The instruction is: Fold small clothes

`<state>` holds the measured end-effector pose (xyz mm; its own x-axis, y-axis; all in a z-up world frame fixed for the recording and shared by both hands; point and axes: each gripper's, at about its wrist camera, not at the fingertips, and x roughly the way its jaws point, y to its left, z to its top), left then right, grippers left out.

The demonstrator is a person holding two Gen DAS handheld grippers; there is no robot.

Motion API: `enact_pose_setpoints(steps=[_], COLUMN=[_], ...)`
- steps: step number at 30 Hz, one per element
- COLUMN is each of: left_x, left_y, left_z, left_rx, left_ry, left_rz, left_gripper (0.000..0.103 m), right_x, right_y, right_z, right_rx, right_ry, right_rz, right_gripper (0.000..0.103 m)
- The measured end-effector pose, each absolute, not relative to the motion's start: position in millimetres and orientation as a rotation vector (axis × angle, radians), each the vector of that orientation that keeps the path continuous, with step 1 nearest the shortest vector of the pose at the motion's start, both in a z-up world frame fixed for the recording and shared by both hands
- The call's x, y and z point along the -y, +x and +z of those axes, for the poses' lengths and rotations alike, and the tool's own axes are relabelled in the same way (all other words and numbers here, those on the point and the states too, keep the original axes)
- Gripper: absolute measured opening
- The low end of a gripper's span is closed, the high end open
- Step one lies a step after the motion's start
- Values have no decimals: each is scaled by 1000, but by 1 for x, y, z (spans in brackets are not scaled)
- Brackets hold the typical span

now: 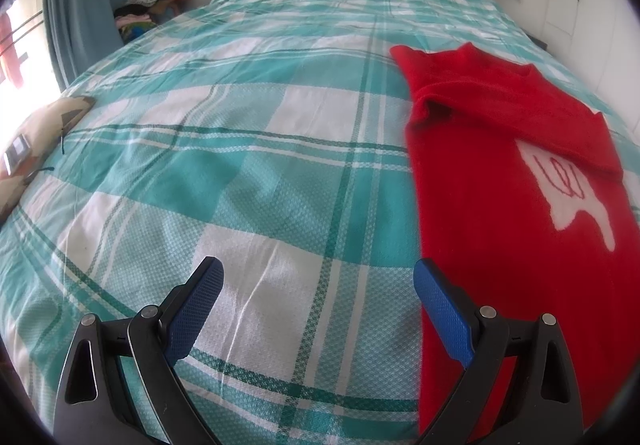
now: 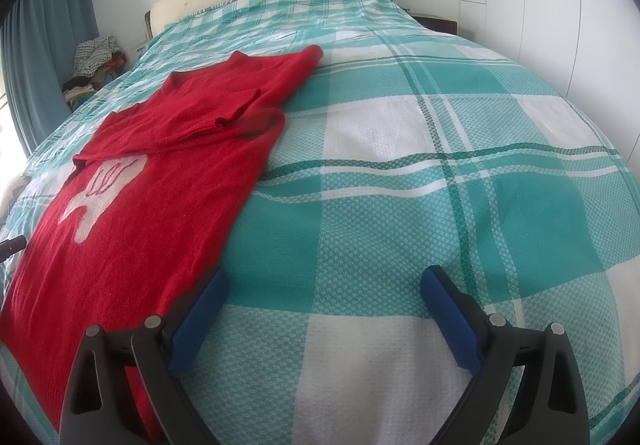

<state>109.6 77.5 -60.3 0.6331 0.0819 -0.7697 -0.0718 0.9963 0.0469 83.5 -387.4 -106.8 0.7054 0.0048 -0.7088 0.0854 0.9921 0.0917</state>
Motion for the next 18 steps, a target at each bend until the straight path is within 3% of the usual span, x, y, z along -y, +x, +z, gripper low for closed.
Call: enact_pose_setpoints(steps=[18], left_x=[-78], left_y=[112], left_z=[-65], left_rx=[-907], left_ry=[19], left_rz=[97], left_gripper=[97], right_x=[387], right_y=[84], right_z=[-107], right_rx=[-787], right_ry=[121], right_rz=[-45], right_gripper=[97])
